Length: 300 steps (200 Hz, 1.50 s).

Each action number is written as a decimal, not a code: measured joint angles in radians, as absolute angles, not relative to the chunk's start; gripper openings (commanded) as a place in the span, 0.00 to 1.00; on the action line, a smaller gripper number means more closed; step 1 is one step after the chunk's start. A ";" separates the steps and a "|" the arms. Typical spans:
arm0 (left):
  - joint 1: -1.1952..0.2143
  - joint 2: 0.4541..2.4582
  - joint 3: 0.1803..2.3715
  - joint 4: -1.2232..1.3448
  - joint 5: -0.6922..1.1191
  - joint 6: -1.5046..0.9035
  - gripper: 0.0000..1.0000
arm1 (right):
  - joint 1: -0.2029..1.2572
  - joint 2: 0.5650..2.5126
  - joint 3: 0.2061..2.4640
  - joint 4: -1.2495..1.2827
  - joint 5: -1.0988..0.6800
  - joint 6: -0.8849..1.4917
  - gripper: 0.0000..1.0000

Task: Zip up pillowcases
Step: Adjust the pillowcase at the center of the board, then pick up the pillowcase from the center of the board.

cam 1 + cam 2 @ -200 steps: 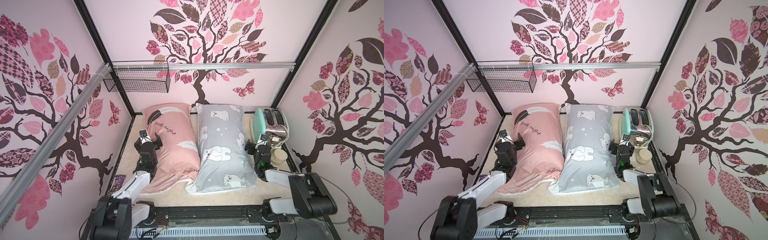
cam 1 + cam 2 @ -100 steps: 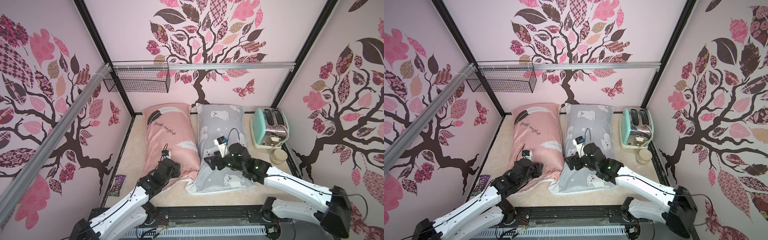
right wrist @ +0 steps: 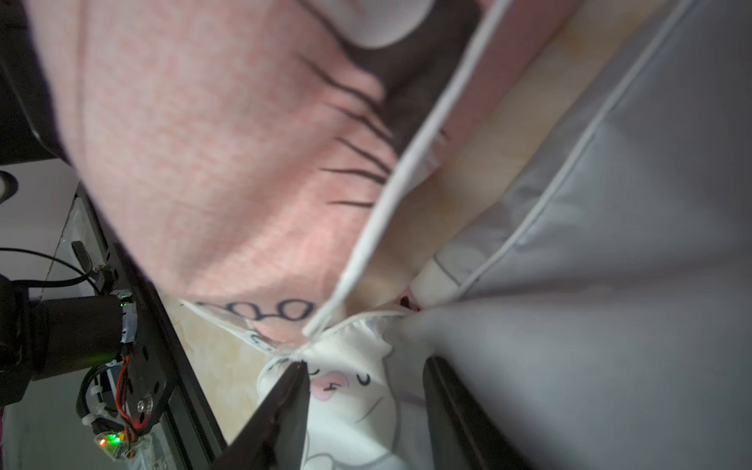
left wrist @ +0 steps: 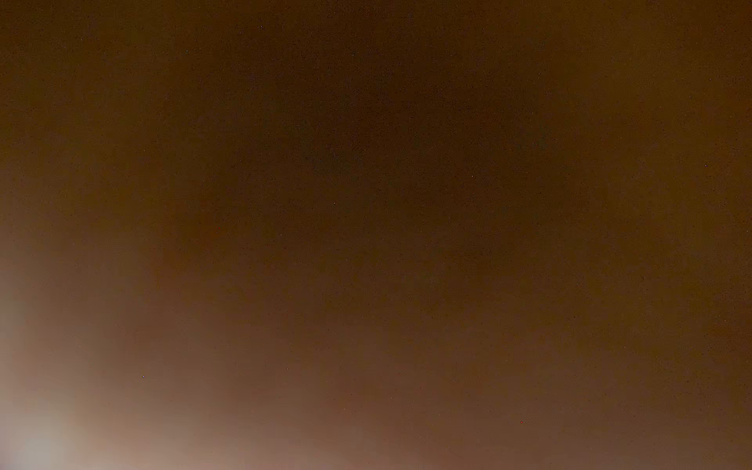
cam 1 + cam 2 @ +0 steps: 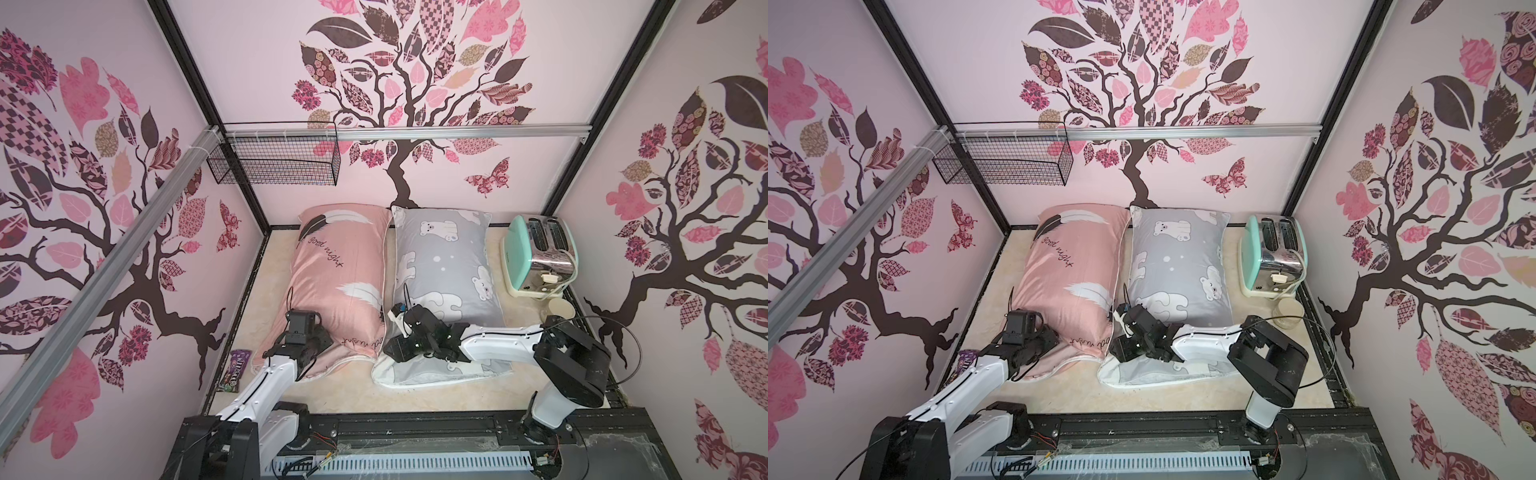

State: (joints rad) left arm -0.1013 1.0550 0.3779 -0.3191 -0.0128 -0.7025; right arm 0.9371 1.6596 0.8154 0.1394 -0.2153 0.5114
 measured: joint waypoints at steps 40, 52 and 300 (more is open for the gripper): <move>-0.094 1.097 0.381 -0.283 0.021 -0.697 0.51 | 0.858 1.571 0.697 0.154 -0.257 0.529 0.36; -0.093 1.096 0.381 -0.282 0.029 -0.700 0.51 | 0.861 1.564 0.692 0.179 -0.292 0.546 0.36; -0.345 0.820 0.621 -0.660 -0.129 -0.737 0.71 | 0.894 1.670 0.731 0.545 -0.664 0.733 0.53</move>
